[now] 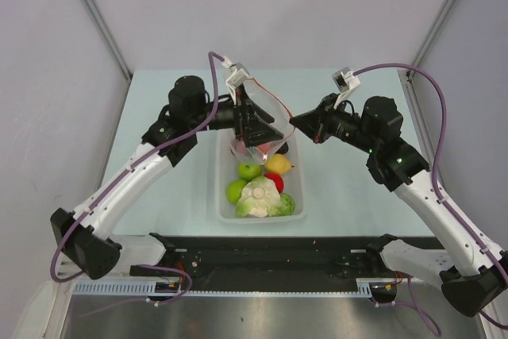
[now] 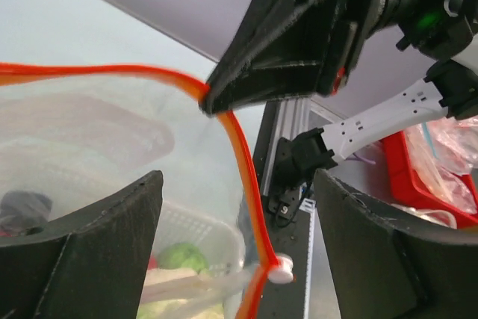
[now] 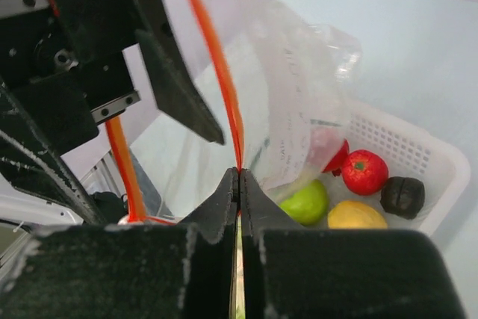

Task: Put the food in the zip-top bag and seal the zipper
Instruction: Place the fake vegetable in the zipper food storage bag.

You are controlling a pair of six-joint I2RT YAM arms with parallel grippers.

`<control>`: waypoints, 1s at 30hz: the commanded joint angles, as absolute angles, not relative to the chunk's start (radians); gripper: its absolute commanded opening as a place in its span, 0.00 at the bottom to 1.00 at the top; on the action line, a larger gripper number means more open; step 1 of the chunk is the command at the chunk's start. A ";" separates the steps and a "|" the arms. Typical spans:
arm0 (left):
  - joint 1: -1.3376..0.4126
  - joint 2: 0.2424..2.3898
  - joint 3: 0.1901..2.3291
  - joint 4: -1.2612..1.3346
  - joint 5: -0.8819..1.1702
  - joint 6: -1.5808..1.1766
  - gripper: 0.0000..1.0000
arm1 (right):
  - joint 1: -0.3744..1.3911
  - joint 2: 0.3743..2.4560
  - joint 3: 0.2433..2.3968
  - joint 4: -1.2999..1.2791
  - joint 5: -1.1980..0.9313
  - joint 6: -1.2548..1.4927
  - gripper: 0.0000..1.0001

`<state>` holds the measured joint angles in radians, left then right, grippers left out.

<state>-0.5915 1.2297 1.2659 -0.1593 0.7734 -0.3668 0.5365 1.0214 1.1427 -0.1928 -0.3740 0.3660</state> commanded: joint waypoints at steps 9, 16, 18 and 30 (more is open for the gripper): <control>-0.749 1.408 1.546 -0.421 0.604 -0.175 0.84 | 0.577 1.042 1.155 -0.080 -0.299 0.371 0.00; -0.738 1.356 1.629 -0.525 0.507 -0.035 1.00 | 0.569 1.017 1.155 -0.155 -0.180 0.298 0.00; -0.684 1.312 1.653 -0.547 0.523 -0.029 1.00 | 0.539 0.993 1.155 -0.169 -0.170 0.288 0.00; -0.534 1.135 1.361 -0.732 0.638 0.162 1.00 | 0.420 0.845 1.210 -0.310 -0.111 0.255 0.00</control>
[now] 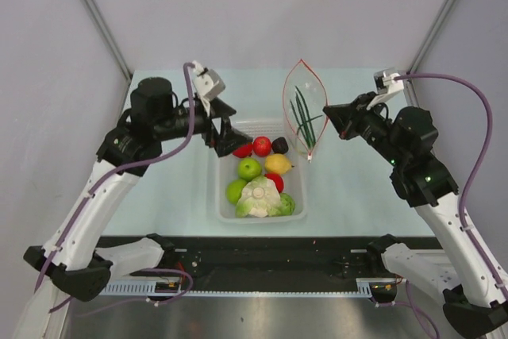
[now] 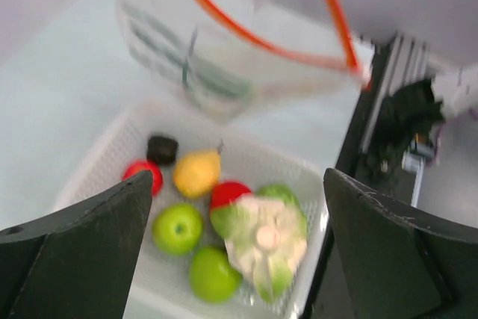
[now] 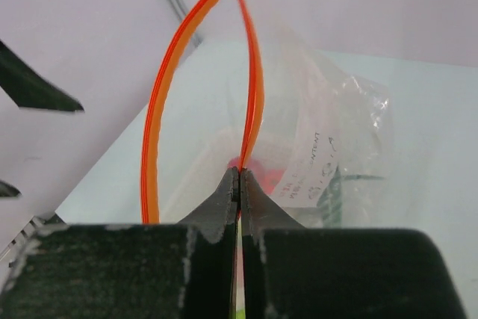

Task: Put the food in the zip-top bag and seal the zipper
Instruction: Pick up the fake vegetable from the bin.

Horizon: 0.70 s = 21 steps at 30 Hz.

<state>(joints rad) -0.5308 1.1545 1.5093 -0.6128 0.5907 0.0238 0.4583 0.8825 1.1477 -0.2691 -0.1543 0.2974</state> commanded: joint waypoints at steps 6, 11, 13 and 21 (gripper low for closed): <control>-0.574 1.140 1.126 -0.706 0.620 0.307 1.00 | 0.388 0.818 1.218 -0.391 -0.046 0.189 0.00; -0.716 1.178 1.034 -0.621 0.520 0.371 1.00 | 0.380 0.842 1.213 -0.483 -0.028 0.146 0.00; -0.750 1.196 0.999 -0.565 0.479 0.356 1.00 | 0.382 0.859 1.212 -0.508 -0.018 0.132 0.00; -0.811 1.331 0.959 -0.489 0.403 0.425 1.00 | 0.380 0.873 1.181 -0.520 -0.032 0.126 0.00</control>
